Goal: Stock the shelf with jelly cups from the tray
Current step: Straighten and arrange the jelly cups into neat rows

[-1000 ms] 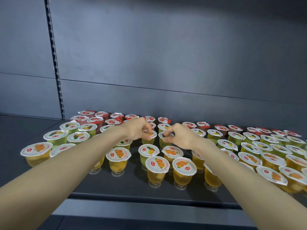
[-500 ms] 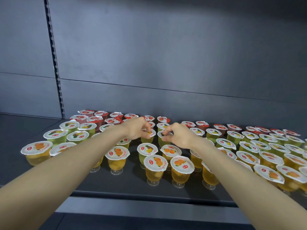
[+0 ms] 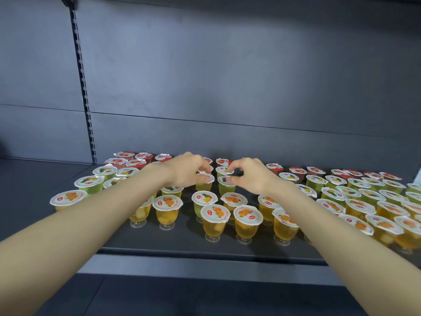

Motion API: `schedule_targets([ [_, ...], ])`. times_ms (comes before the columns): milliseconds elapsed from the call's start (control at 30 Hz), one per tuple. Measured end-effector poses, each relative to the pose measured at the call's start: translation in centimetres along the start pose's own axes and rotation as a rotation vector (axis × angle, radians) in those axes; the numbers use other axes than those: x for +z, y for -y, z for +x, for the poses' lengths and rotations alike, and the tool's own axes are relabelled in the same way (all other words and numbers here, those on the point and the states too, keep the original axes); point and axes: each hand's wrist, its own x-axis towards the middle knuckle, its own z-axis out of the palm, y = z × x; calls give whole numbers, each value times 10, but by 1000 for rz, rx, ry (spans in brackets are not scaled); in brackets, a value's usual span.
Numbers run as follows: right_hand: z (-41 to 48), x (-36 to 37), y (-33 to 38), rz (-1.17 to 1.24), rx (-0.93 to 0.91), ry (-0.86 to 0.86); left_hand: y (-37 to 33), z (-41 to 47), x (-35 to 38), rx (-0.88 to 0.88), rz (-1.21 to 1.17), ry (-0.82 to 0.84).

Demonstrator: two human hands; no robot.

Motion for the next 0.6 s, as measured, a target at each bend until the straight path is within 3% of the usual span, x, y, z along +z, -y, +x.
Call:
schedule_targets([
  [600,-51,6,6,65,-21,105,-3,-43,11,40,-108,125],
])
